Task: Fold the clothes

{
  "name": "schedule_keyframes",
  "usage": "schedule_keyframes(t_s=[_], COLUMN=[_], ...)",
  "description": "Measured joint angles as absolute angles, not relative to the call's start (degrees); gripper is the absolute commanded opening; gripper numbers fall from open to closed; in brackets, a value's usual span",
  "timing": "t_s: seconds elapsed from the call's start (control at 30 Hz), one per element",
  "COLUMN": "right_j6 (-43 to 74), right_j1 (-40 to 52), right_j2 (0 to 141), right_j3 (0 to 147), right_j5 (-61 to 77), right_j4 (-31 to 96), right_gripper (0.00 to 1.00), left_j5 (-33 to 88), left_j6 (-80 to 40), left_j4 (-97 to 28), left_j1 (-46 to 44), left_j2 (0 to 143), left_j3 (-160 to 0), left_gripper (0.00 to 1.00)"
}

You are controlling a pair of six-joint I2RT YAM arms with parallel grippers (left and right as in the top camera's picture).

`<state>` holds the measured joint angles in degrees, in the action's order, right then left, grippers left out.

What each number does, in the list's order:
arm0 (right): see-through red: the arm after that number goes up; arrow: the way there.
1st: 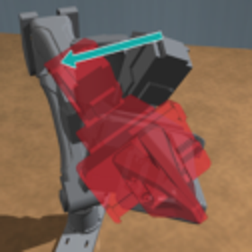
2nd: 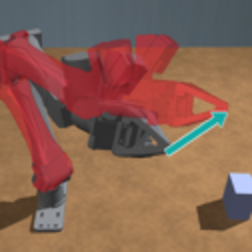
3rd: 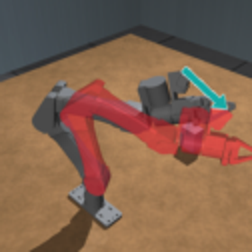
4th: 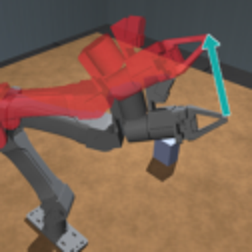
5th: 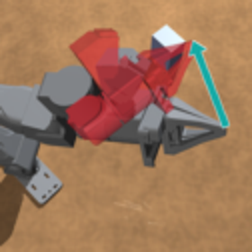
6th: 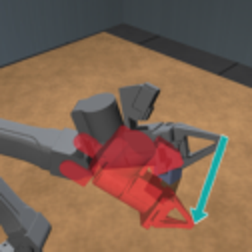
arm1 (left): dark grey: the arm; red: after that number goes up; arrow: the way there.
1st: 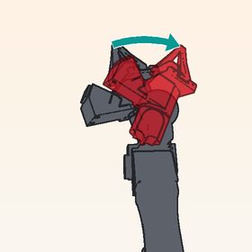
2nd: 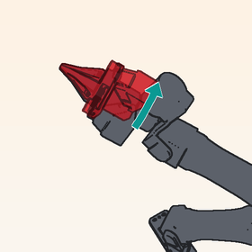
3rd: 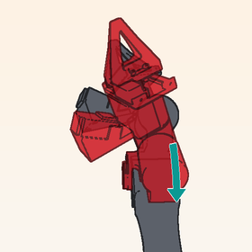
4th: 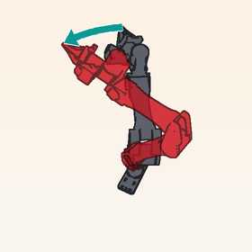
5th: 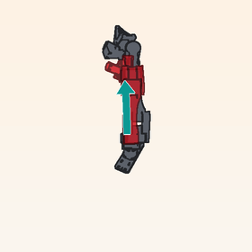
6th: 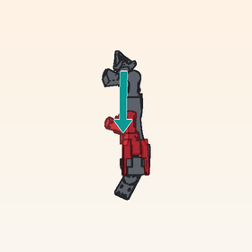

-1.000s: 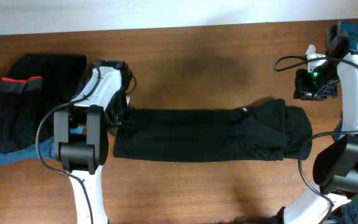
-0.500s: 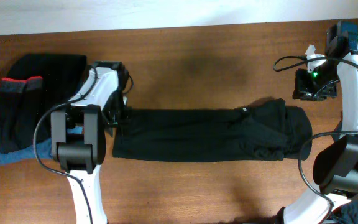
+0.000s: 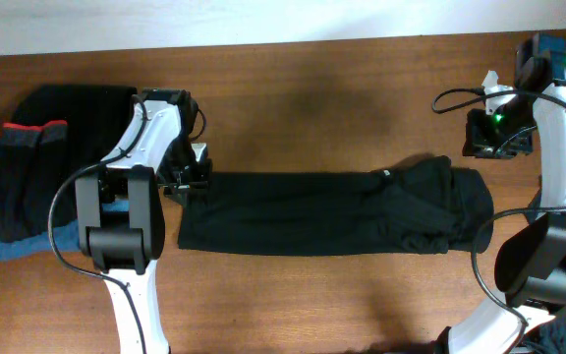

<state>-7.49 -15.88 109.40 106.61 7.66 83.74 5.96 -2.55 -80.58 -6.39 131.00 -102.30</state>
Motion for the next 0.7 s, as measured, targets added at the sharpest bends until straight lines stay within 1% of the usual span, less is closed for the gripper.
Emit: schedule_keyframes(t_s=[0.07, 0.17, 0.33, 0.4, 0.47, 0.63, 0.67, 0.7], right_j6=[-7.5, -7.7, -7.7, -7.7, -7.7, -7.7, -7.8, -7.7], right_j1=[-15.9, -15.9, -15.9, -15.9, -15.9, -15.9, -15.9, -15.9], right_j2=[109.4, 109.4, 109.4, 109.4, 109.4, 109.4, 109.4, 109.4], right_j3=[106.6, 106.6, 106.6, 106.6, 106.6, 106.6, 106.6, 106.6], right_j5=[7.7, 7.7, 7.7, 7.7, 7.7, 7.7, 7.7, 7.7], right_j4=[83.8, 83.8, 83.7, 83.8, 83.8, 83.8, 83.8, 83.8], right_gripper=[0.26, 0.26, 0.26, 0.26, 0.26, 0.26, 0.26, 0.26], left_j5=[6.4, 6.9, 7.6, 8.1, 8.6, 10.7, 11.7, 12.2], left_j6=[-2.2, -1.6, -0.4, 0.3, 0.6, 1.9, 2.3, 2.4], left_j4=[-79.8, -78.8, -77.7, -76.2, -74.9, -73.5, -73.4, -73.4], left_j1=[-6.2, -5.3, -3.7, -3.4, -3.4, -3.4, -3.4, -3.4], left_j2=[131.0, 131.0, 131.0, 131.0, 131.0, 129.5, 129.1, 128.9], left_j3=[-102.3, -102.3, -102.3, -101.8, -100.6, -97.2, -96.2, -95.7], left_gripper=[0.46, 0.53, 0.56, 0.60, 0.61, 0.60, 0.57, 0.48])
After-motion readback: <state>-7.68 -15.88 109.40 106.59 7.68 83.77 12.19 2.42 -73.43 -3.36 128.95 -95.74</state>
